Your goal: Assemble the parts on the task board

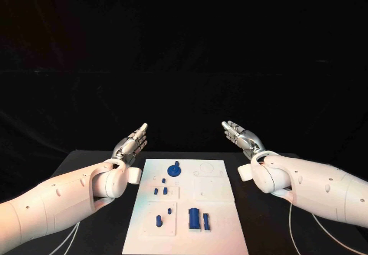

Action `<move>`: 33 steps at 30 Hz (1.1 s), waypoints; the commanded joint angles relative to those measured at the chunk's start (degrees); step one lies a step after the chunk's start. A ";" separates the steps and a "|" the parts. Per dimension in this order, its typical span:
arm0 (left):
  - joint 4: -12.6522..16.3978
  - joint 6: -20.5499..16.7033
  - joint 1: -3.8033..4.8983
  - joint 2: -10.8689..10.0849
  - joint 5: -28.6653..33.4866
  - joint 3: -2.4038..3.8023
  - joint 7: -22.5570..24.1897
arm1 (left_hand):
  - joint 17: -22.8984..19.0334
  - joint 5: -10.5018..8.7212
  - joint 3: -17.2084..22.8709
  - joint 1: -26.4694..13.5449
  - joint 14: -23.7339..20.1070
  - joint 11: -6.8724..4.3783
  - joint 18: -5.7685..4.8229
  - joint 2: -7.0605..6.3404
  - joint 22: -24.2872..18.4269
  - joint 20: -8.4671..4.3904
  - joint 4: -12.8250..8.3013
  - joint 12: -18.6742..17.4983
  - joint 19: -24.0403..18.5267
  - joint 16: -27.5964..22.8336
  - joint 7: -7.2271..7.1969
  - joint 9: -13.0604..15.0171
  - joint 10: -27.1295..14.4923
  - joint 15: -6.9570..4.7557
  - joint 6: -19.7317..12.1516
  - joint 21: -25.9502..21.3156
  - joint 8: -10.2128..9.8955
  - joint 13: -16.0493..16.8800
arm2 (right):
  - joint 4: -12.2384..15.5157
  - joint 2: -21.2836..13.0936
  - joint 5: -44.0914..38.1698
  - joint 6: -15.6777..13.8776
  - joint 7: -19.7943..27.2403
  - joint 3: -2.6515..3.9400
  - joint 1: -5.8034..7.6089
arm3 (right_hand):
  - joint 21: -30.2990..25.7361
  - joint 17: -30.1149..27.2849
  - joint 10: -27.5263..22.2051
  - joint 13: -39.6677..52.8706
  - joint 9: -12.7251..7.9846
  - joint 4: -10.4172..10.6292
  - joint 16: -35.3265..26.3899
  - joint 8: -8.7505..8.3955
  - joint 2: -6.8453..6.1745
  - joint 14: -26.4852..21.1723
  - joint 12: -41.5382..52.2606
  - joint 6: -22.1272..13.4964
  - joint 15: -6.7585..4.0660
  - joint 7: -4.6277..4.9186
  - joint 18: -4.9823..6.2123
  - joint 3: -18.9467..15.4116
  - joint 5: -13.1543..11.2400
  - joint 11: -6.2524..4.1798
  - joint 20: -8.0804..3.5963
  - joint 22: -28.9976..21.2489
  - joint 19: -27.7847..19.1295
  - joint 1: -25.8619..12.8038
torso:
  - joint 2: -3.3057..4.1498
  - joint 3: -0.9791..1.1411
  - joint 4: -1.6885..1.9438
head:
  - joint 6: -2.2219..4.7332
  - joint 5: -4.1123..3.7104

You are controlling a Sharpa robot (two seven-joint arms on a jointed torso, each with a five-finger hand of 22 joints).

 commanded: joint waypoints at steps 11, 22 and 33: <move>17.59 -23.61 -1.72 -4.09 -3.05 1.35 3.19 | -2.00 -2.45 -3.84 -41.16 -7.65 -1.86 -2.11 1.76 -0.76 -2.84 -2.32 -0.67 -8.21 -2.12 -1.50 -3.23 -9.04 -1.79 -7.88 -0.70 -1.74 -0.63 | 17.16 -3.61 11.55 -17.13 7.10 3.91 -4.16 | -0.77 -2.91 -15.74 -1.17 -3.79 -1.36 -1.92 -1.61 1.27 -13.62 -0.72 -8.44 -1.12 -1.91 -2.08 -4.51 -1.10 -1.48 -2.18 -3.94 -9.45 -32.14 | 0.33 1.19 -0.34 | 0.66 0.76; 21.04 -27.58 -2.06 -4.91 -3.52 1.62 3.66 | -2.00 -2.45 -3.84 -41.16 -7.65 -1.86 -2.11 1.76 -0.76 -2.84 -2.32 -0.67 -8.21 -2.12 -1.50 -3.23 -9.04 -1.79 -7.88 -0.70 -1.74 -0.63 | 18.73 -3.95 12.44 -18.45 7.61 4.29 -4.55 | -0.77 -2.91 -15.74 -1.17 -3.79 -1.36 -1.92 -1.61 1.27 -13.62 -0.72 -8.44 -1.12 -1.91 -2.08 -4.51 -1.10 -1.48 -2.18 -3.94 -9.45 -32.14 | 0.33 1.19 -0.34 | 0.66 0.76; 21.04 -27.58 -2.06 -4.91 -3.52 1.62 3.66 | -2.00 -2.45 -3.84 -41.16 -7.65 -1.86 -2.11 1.76 -0.76 -2.84 -2.32 -0.67 -8.21 -2.12 -1.50 -3.23 -9.04 -1.79 -7.88 -0.70 -1.74 -0.63 | 18.73 -3.95 12.44 -18.45 7.61 4.29 -4.55 | -0.77 -2.91 -15.74 -1.17 -3.79 -1.36 -1.92 -1.61 1.27 -13.62 -0.72 -8.44 -1.12 -1.91 -2.08 -4.51 -1.10 -1.48 -2.18 -3.94 -9.45 -32.14 | 0.33 1.19 -0.34 | 0.66 0.76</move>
